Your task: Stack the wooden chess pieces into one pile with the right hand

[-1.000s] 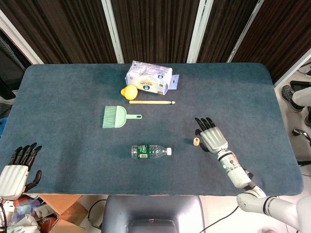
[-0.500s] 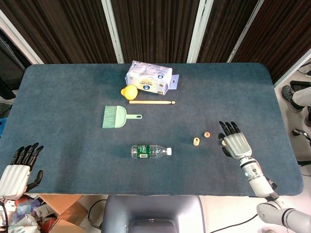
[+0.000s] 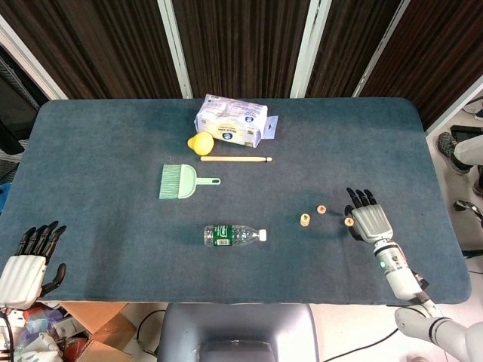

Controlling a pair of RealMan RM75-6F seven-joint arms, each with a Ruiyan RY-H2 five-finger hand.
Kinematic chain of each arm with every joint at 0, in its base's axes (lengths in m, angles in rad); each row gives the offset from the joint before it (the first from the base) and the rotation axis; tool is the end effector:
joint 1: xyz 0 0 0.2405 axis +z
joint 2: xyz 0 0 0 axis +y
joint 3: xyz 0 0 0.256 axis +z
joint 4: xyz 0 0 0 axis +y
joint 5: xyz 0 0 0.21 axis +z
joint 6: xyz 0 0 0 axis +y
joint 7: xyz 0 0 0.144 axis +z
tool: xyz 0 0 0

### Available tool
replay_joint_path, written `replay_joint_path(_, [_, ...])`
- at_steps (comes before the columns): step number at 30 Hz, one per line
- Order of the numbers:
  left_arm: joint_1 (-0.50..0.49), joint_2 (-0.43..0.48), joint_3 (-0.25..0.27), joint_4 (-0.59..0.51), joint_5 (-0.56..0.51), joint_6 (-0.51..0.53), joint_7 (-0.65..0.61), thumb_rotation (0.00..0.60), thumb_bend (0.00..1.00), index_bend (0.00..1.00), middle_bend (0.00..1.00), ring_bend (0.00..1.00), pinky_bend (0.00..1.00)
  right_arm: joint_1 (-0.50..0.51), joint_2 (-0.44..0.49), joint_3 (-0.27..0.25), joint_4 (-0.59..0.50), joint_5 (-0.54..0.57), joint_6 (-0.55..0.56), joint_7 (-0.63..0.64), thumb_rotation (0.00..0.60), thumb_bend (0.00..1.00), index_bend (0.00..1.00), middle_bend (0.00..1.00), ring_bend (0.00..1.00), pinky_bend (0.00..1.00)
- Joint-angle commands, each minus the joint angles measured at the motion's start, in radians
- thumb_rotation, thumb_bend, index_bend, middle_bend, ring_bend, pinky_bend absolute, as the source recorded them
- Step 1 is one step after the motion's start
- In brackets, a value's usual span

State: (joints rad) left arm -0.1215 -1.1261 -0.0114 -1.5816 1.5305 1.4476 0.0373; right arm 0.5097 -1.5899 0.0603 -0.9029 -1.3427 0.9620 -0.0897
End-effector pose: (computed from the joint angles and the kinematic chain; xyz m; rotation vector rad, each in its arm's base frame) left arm -0.3113 0.1845 0.1479 -1.4908 -0.8743 -0.8548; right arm -0.3340 -0.3330 0.0261 1.7294 -0.8045 0.5500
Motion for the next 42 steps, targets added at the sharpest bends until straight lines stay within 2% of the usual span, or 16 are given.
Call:
replay_joint_path(1, [0.000,0.000,0.000,0.000,0.001,0.001,-0.001,0.600,0.50,0.00,0.00,0.00,0.00,0.001,-0.004,0.001,0.003,-0.003,-0.004,0.006,0.600,0.48,0.54,0.03,0.00,0.00])
replay_joint_path(14, [0.002,0.005,0.004,0.001,0.010,0.006,-0.015,0.600,0.50,0.00,0.00,0.00,0.00,-0.005,-0.006,0.008,-0.006,-0.003,-0.003,-0.009,0.600,0.48,0.63,0.03,0.00,0.00])
replay_joint_path(19, [0.000,0.003,0.001,0.003,0.003,0.000,-0.012,0.600,0.50,0.00,0.00,0.00,0.00,-0.010,0.018,0.020,-0.054,-0.018,0.039,0.008,0.600,0.48,0.64,0.03,0.00,0.00])
replay_joint_path(29, [-0.003,-0.001,-0.001,0.001,0.000,-0.003,-0.003,0.600,0.50,0.00,0.00,0.00,0.00,0.018,0.077,0.049,-0.199,-0.034,0.065,-0.039,0.600,0.48,0.64,0.03,0.00,0.00])
replay_joint_path(36, [-0.002,0.003,-0.001,0.003,0.003,0.001,-0.014,0.600,0.50,0.00,0.00,0.00,0.00,0.072,0.080,0.091,-0.294,-0.004,0.030,-0.119,0.600,0.48,0.64,0.03,0.00,0.00])
replay_joint_path(42, [0.002,0.009,0.000,0.003,0.005,0.008,-0.020,0.600,0.50,0.00,0.00,0.00,0.00,0.128,0.047,0.121,-0.314,0.059,-0.045,-0.176,0.600,0.48,0.64,0.03,0.00,0.00])
